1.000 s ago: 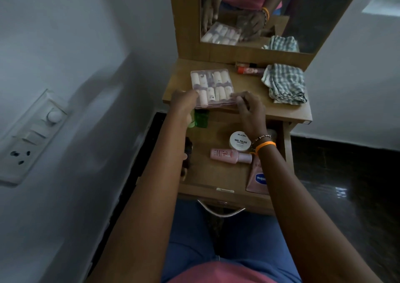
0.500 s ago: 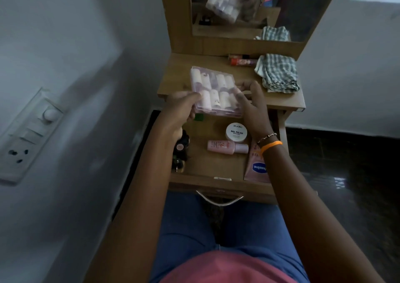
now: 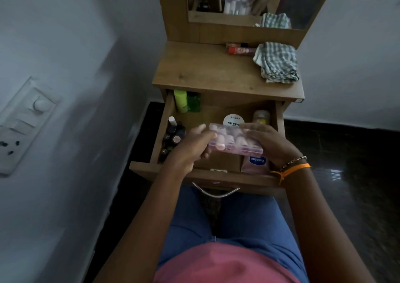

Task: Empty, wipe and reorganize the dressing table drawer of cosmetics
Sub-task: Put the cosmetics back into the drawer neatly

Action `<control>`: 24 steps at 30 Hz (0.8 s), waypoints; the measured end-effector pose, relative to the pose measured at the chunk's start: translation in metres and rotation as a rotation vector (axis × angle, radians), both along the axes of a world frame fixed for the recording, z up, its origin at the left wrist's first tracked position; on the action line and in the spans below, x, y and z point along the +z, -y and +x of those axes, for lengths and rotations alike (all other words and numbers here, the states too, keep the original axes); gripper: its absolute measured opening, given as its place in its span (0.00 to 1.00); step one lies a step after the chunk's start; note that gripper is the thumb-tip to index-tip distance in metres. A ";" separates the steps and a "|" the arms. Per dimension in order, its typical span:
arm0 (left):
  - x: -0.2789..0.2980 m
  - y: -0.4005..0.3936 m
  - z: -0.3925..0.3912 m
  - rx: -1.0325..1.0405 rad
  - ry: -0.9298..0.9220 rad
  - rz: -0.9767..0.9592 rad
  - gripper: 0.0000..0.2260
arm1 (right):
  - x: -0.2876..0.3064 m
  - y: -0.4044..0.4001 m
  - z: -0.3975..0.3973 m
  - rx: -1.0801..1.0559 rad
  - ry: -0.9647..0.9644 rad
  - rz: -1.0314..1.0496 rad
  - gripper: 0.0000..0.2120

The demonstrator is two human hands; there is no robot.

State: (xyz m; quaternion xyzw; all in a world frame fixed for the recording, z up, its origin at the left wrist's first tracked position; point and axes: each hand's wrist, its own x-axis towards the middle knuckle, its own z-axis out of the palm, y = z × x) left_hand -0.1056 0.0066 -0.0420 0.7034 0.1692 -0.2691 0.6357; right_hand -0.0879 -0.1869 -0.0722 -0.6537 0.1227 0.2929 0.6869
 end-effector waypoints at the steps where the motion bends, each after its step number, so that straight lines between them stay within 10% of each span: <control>1: -0.002 0.000 0.000 -0.019 -0.008 0.039 0.18 | -0.003 -0.001 -0.001 0.001 -0.030 -0.009 0.10; 24: -0.037 -0.003 0.007 -0.252 0.027 0.294 0.15 | -0.030 -0.009 0.000 0.131 -0.107 -0.116 0.21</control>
